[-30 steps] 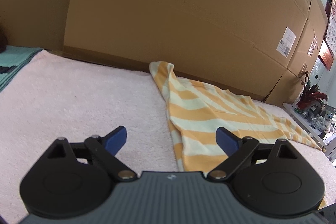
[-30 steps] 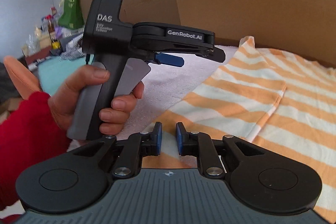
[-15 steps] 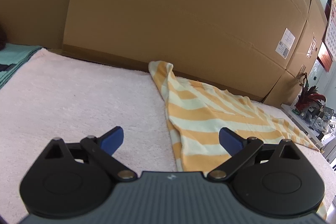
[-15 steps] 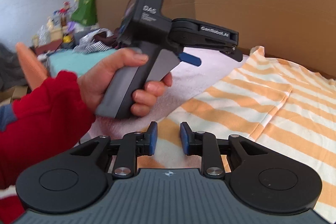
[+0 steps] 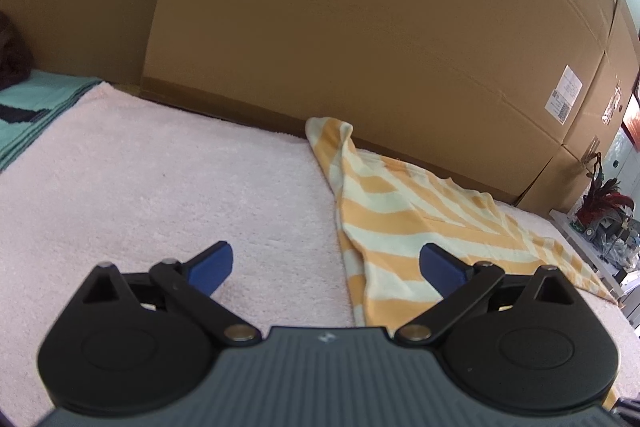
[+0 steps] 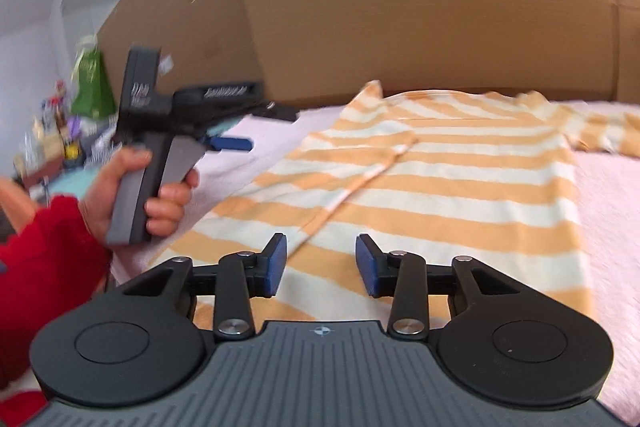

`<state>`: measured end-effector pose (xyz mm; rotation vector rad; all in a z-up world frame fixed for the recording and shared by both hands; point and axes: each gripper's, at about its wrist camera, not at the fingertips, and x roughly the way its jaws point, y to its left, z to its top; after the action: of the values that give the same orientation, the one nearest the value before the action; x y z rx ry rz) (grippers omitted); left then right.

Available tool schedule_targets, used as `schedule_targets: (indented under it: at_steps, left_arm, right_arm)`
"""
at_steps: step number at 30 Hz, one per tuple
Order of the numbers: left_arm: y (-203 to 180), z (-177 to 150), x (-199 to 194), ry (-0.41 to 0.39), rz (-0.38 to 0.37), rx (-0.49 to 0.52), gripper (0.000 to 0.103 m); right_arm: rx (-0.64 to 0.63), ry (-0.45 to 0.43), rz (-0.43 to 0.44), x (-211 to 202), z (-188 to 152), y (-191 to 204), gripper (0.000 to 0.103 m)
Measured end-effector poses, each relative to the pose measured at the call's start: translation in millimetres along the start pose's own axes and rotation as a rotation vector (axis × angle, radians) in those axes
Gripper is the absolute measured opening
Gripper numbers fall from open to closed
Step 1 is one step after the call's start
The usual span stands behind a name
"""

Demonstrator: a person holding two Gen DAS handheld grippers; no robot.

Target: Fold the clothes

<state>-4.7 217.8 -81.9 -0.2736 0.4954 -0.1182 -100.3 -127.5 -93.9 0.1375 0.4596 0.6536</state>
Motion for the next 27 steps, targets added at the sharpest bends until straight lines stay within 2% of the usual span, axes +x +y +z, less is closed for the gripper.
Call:
schedule_targets:
  at_steps: [1,2,3,4,7,10,12,14,16,18,22,24,27]
  left_arm:
    - [-10.4,1.2,3.1,0.018,0.042,0.041,0.099]
    - [-22.0,2.6,7.0,0.040,0.087,0.085,0.098]
    - [-34.1,4.4,10.5,0.059,0.108,0.116,0.091]
    - [-47.1,6.8,12.4,0.065,0.087,0.140,0.086]
    - [-88.5,13.4,16.4,0.059,-0.010,0.214,0.087]
    - [-137.5,12.8,26.8,0.044,-0.065,0.349,0.095]
    - [-164.0,9.2,39.8,0.042,-0.091,0.426,0.100]
    - [-184.8,5.0,55.6,0.050,-0.107,0.481,0.101]
    - [-193.9,1.3,74.0,0.077,-0.112,0.479,0.101]
    - [-195.4,-3.5,92.7,0.136,-0.128,0.415,0.100]
    - [-195.6,-14.1,111.3,0.207,-0.145,0.367,0.100]
    - [-191.1,-13.8,110.8,0.193,-0.151,0.336,0.102]
    - [-183.7,-12.7,114.7,0.211,-0.154,0.280,0.102]
  right_arm:
    - [0.021,-0.007,-0.048,-3.7,-0.4,-9.0,0.048]
    - [0.033,-0.005,-0.094,-5.6,-1.5,-18.1,0.043]
    - [0.047,-0.011,-0.100,-8.0,-1.5,-25.3,0.035]
    - [0.060,-0.017,-0.104,-10.5,-1.3,-32.5,0.035]
    - [0.144,-0.038,-0.130,-17.9,4.0,-50.4,0.039]
    - [0.194,-0.094,-0.245,-31.4,8.0,-74.5,0.042]
    - [0.275,-0.123,-0.279,-45.4,10.0,-97.8,0.042]
    - [0.392,-0.154,-0.309,-63.4,8.7,-126.0,0.042]
    - [0.498,-0.184,-0.366,-82.6,2.5,-151.3,0.044]
    - [0.592,-0.211,-0.426,-102.9,-3.3,-176.1,0.045]
    - [0.637,-0.245,-0.606,-137.4,-13.8,-207.9,0.047]
    - [0.647,-0.255,-0.670,-150.8,-17.2,-221.9,0.047]
    - [0.753,-0.254,-0.636,-154.7,-18.0,-249.3,0.050]
